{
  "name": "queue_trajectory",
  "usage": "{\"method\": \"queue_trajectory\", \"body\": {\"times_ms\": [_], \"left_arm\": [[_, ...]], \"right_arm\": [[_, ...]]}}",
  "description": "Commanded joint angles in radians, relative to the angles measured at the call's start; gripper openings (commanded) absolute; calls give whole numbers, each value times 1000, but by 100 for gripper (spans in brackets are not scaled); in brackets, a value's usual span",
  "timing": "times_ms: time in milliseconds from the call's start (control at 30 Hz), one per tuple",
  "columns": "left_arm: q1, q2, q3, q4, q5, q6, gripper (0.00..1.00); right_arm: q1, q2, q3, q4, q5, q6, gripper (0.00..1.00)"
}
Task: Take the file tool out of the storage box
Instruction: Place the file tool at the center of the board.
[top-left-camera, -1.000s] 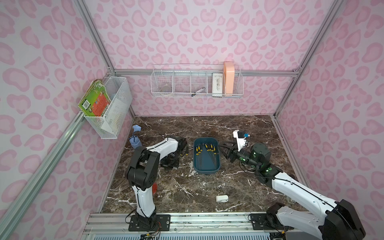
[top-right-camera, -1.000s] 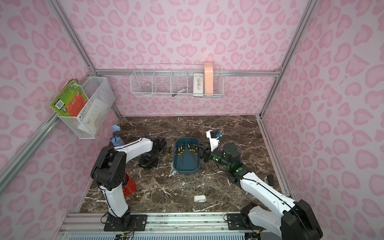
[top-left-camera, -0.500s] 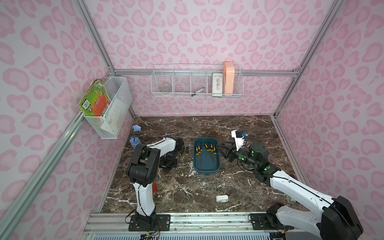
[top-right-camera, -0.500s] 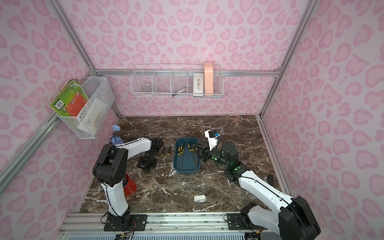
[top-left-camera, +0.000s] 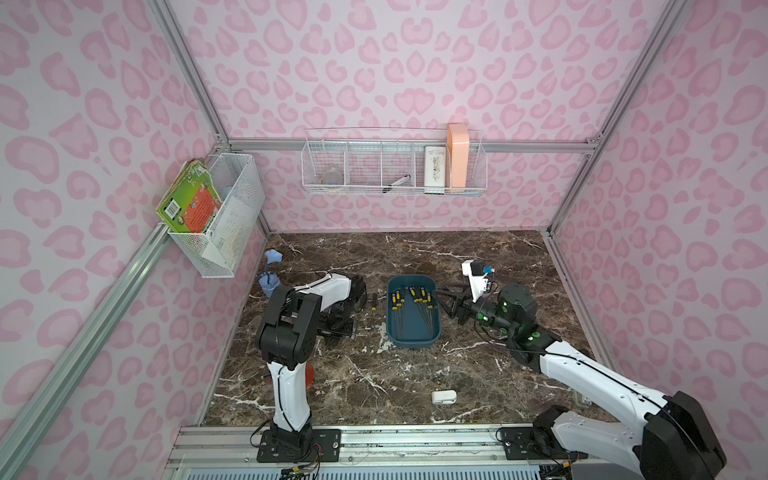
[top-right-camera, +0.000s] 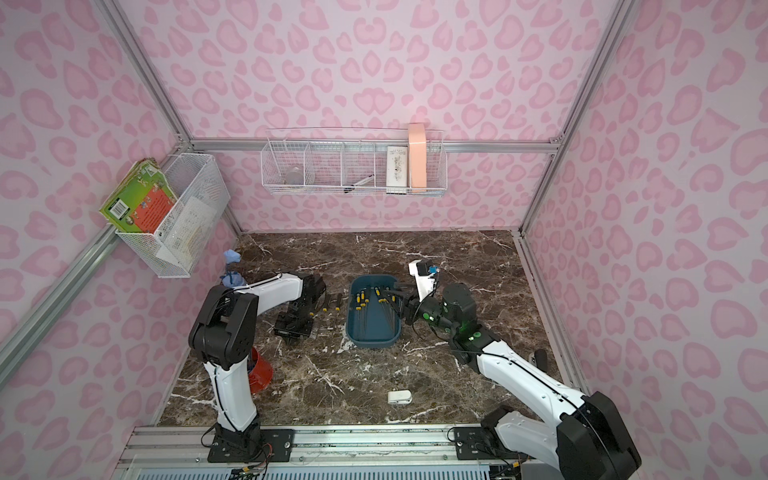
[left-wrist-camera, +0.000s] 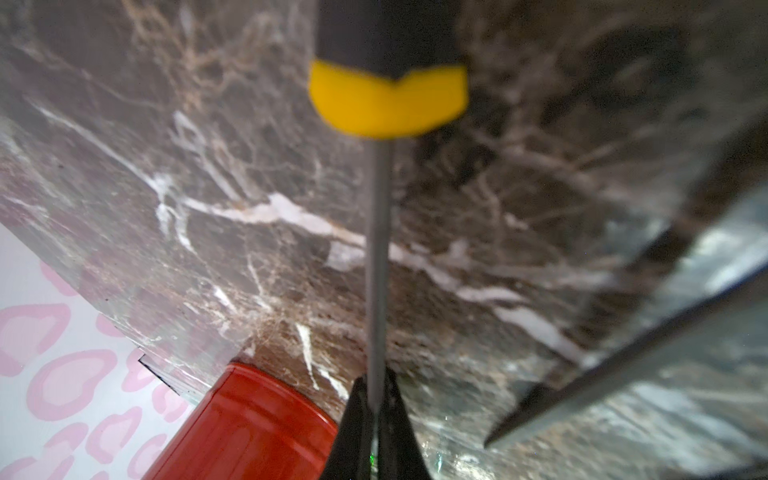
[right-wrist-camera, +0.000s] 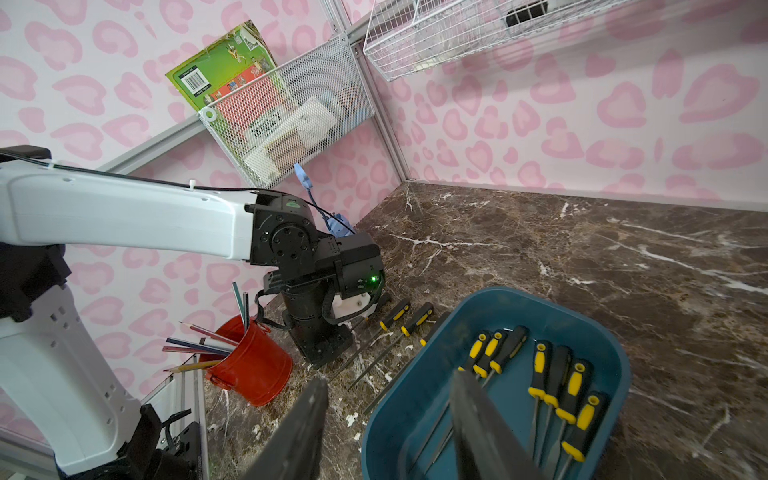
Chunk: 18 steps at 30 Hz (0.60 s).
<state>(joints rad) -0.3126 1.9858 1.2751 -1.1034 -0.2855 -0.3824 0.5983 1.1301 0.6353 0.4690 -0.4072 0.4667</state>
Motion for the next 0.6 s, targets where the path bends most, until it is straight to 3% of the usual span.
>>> {"method": "queue_trajectory", "body": {"times_ms": [0, 67, 567], "left_arm": [[0, -1, 3, 10, 21, 19, 1], [0, -4, 1, 9, 22, 16, 13], [-9, -10, -7, 18, 34, 19, 14]], "right_arm": [[0, 4, 9, 13, -8, -6, 48], [0, 8, 13, 14, -8, -6, 48], [0, 10, 10, 19, -16, -7, 48]]}}
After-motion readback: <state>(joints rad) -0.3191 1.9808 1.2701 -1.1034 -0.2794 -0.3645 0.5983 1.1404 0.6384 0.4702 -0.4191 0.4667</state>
